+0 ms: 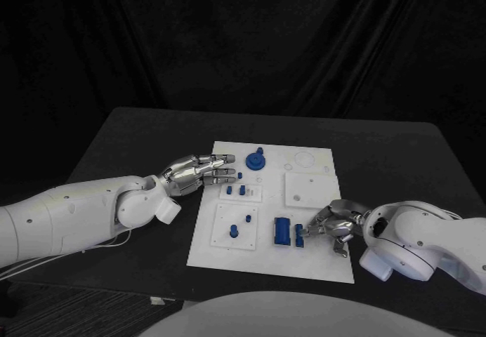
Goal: Assemble the parts on the task board
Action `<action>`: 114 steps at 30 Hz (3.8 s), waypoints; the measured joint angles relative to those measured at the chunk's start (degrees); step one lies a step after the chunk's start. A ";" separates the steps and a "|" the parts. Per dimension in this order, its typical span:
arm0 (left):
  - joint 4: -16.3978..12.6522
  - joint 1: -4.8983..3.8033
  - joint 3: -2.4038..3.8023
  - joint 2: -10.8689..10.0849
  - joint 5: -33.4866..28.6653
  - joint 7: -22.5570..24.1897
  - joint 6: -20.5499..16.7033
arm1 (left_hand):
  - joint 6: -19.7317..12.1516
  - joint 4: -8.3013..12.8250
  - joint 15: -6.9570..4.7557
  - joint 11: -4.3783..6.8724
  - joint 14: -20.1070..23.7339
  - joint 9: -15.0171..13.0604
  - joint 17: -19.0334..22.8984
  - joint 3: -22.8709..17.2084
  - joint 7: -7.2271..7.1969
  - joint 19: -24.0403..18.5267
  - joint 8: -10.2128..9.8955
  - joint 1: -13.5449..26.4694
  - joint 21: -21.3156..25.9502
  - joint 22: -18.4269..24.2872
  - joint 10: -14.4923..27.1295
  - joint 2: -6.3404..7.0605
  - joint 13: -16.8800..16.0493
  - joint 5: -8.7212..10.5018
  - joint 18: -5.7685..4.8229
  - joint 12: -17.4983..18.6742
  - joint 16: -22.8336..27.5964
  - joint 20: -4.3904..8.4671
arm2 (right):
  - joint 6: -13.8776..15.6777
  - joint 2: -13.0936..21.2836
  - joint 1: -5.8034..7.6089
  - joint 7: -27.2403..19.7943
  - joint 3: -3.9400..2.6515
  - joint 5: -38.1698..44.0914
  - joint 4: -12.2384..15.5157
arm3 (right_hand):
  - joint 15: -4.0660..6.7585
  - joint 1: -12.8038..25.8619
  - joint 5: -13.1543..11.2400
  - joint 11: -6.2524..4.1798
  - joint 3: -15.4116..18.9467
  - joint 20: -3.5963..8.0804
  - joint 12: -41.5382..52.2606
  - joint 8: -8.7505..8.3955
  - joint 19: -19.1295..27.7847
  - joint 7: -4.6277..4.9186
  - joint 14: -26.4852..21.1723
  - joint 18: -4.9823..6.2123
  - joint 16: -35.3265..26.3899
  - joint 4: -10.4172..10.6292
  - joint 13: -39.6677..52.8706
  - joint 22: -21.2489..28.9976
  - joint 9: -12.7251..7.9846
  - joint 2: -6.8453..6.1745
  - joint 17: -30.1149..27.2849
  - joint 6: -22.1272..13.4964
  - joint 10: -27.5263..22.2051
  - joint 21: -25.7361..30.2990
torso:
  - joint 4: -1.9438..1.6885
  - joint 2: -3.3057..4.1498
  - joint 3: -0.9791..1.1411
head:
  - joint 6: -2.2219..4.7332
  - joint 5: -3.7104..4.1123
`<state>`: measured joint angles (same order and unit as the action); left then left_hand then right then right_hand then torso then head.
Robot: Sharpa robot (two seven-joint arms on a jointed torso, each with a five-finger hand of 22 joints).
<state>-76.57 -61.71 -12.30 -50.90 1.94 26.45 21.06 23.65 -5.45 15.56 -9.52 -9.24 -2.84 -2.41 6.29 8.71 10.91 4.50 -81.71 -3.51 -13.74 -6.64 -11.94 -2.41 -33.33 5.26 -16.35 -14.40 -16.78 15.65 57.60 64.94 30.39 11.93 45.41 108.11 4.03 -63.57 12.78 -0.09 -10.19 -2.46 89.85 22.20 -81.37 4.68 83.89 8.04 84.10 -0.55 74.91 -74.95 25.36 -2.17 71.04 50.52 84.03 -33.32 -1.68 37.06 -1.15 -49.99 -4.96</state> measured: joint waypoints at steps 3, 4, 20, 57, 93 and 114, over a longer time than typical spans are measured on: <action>-0.04 0.01 0.00 -0.08 0.00 0.00 0.00 | 0.00 0.00 0.00 0.00 0.00 0.00 0.00 0.00 0.00 0.00 0.00 0.00 0.00 0.00 0.00 0.00 0.00 0.00 0.00 0.00 0.00 0.00 | 1.84 1.11 0.00 -2.52 0.00 4.07 1.13 | 0.00 0.00 -0.40 0.00 1.29 0.00 0.00 1.45 0.00 0.02 0.00 0.00 0.27 0.95 0.00 0.00 0.67 0.00 0.64 -1.01 0.00 -1.59 | 0.00 0.00 0.00 | 0.00 -0.10; -0.05 0.01 0.00 -0.11 0.00 0.00 0.00 | 0.00 0.00 0.00 0.00 0.00 0.00 0.00 0.00 0.00 0.00 0.00 0.00 0.00 0.00 0.00 0.00 0.00 0.00 0.00 0.00 0.00 0.00 | 2.60 1.50 0.00 -3.56 0.00 5.53 1.53 | 0.00 0.00 -0.41 0.00 1.53 0.05 0.00 1.64 -0.05 0.07 0.00 0.00 0.44 1.20 0.00 0.00 0.73 0.00 0.90 -1.15 0.00 -2.37 | 0.01 0.00 0.01 | 0.00 -0.12; -0.22 0.02 0.00 -0.41 0.00 0.13 -0.02 | 0.00 0.16 0.00 -0.21 0.00 0.00 -0.04 -0.16 0.00 0.43 0.22 0.00 -0.23 0.00 -0.21 0.00 0.00 0.00 0.00 0.00 -0.23 0.00 | 10.63 4.34 -0.16 -24.85 -0.03 32.87 2.77 | -0.13 -3.35 -3.95 0.07 5.83 0.11 0.00 -7.13 -1.77 0.73 0.16 0.00 1.84 8.69 0.04 0.01 -8.86 -1.09 3.91 -5.60 0.12 -9.07 | 0.01 -0.02 0.01 | 0.00 -0.02; -0.37 0.03 0.00 -0.68 0.00 0.91 -0.03 | 0.52 0.32 -0.21 -0.20 -0.21 -0.05 -0.03 -0.32 0.10 0.42 0.45 0.22 -0.22 -0.06 -0.20 0.22 0.01 0.00 0.00 0.00 -0.22 0.00 | 0.61 3.70 -3.97 -26.22 0.00 48.59 0.35 | 0.27 -5.28 -6.39 -0.53 7.35 0.71 0.00 -11.68 -2.37 -0.18 0.16 -0.01 2.25 14.31 0.01 0.04 -14.26 -2.41 3.89 -2.83 -0.09 -9.95 | 0.01 -0.01 0.01 | 0.00 -0.22; -0.26 0.05 0.00 -0.59 0.00 0.77 -0.03 | 0.52 0.56 0.00 -0.20 -0.41 -0.04 -0.02 -0.56 0.10 0.42 0.44 0.22 -0.22 -0.06 -0.20 0.22 0.01 -0.23 0.00 0.00 -0.22 0.00 | 0.17 3.32 -5.48 -24.33 -0.07 49.84 -0.19 | 1.92 -7.83 -6.89 -2.68 7.66 1.75 0.00 -14.85 -1.96 -2.87 0.16 0.00 2.02 14.93 0.03 0.05 -17.35 -1.67 3.88 -3.05 0.02 -8.28 | 0.01 -0.01 0.01 | 0.00 -0.25; -2.54 0.06 0.00 -2.28 0.00 3.18 -0.97 | 4.14 2.00 0.11 -0.64 -2.16 -0.38 -0.25 -2.00 0.45 1.87 1.78 0.76 -0.94 -0.67 -3.10 0.29 -0.30 -1.49 0.00 -2.67 -2.13 0.00 | 15.47 6.57 -1.97 -33.19 -0.02 45.95 0.10 | 1.76 -9.47 -4.60 -2.35 8.52 1.45 -3.67 -13.92 0.37 -1.62 0.08 0.00 -2.08 16.75 0.02 0.01 -18.80 -0.84 -3.67 2.71 -0.11 0.79 | 0.01 -0.02 0.02 | 0.00 -0.06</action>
<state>-79.11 -61.66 -12.30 -53.18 1.94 29.63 20.09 27.79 -3.46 15.66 -10.16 -11.40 -3.22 -2.67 4.29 9.16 12.78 6.28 -80.95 -4.45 -14.42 -9.73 -11.64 -2.71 -34.82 5.26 -19.02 -16.53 -16.78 31.12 64.17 62.97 -2.80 11.91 91.36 108.21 5.80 -73.04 8.18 -2.44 -1.67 -1.01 86.18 8.28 -81.01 3.07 83.96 8.04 82.02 16.20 74.93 -74.94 6.56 -3.01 67.37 53.23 83.92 -32.52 -1.66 37.03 -1.13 -49.99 -5.02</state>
